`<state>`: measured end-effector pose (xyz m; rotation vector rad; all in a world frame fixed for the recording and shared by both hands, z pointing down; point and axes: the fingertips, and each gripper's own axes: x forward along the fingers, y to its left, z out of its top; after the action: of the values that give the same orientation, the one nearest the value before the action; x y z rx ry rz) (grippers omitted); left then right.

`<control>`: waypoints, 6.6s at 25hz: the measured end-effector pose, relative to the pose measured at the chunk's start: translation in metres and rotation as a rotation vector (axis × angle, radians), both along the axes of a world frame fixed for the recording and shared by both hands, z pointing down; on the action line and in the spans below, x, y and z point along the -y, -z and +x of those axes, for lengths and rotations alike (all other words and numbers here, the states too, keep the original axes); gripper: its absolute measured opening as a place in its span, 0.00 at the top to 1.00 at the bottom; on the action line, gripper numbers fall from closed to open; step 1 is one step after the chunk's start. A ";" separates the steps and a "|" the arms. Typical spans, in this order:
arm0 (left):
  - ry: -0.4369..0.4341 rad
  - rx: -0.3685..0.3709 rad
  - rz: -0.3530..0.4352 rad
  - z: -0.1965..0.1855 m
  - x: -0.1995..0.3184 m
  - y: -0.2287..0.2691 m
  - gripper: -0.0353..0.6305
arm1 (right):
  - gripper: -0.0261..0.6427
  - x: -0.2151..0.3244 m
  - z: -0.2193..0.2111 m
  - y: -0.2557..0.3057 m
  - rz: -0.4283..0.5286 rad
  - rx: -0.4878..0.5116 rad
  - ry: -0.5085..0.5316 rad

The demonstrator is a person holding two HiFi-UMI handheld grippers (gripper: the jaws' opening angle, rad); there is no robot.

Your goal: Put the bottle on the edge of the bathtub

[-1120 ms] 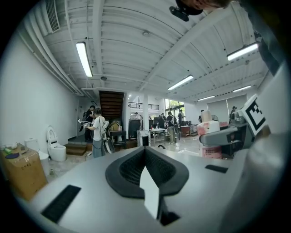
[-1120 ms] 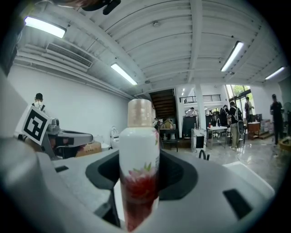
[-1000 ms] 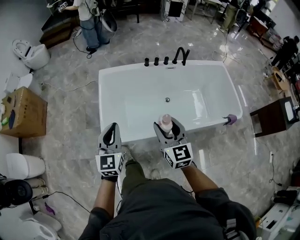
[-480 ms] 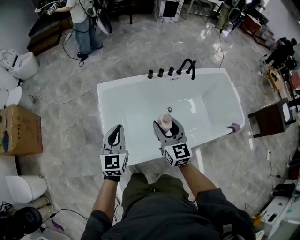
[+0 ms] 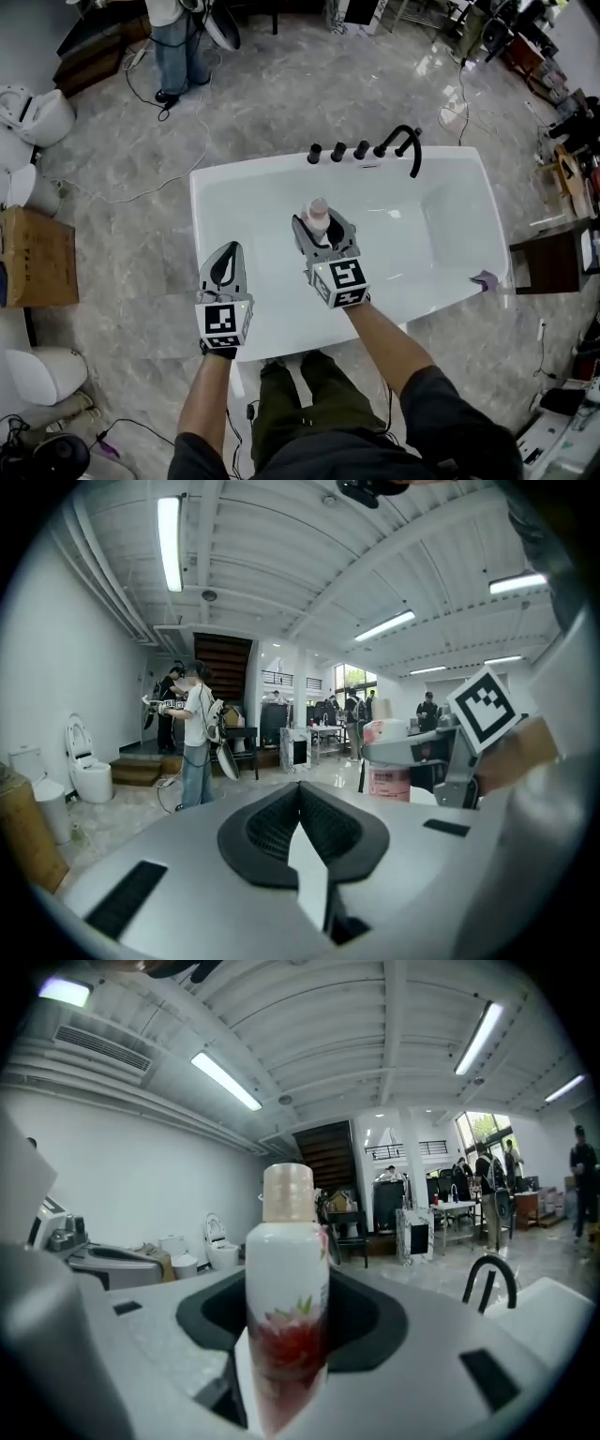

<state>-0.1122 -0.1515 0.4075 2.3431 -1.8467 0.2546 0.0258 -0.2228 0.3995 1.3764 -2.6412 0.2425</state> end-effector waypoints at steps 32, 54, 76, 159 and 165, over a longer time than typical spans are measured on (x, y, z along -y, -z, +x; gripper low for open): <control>-0.008 0.050 -0.072 -0.059 0.168 -0.203 0.94 | 0.63 0.233 -0.112 -0.205 0.003 -0.086 0.071; -0.032 0.082 -0.101 -0.081 0.194 -0.284 0.94 | 0.63 0.303 -0.172 -0.260 0.060 -0.079 0.099; -0.031 0.085 -0.156 -0.091 0.179 -0.319 0.94 | 0.63 0.332 -0.176 -0.275 0.060 0.004 0.052; -0.027 0.023 -0.028 0.009 -0.130 0.136 0.94 | 0.96 -0.171 0.042 0.125 -0.044 -0.063 0.148; -0.028 0.029 -0.005 0.021 -0.147 0.147 0.94 | 0.96 -0.190 0.054 0.131 -0.028 -0.067 0.166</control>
<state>-0.0915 -0.0041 0.2603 2.3756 -1.8256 0.2968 0.0801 -0.0333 0.2681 1.1284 -2.6670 0.2084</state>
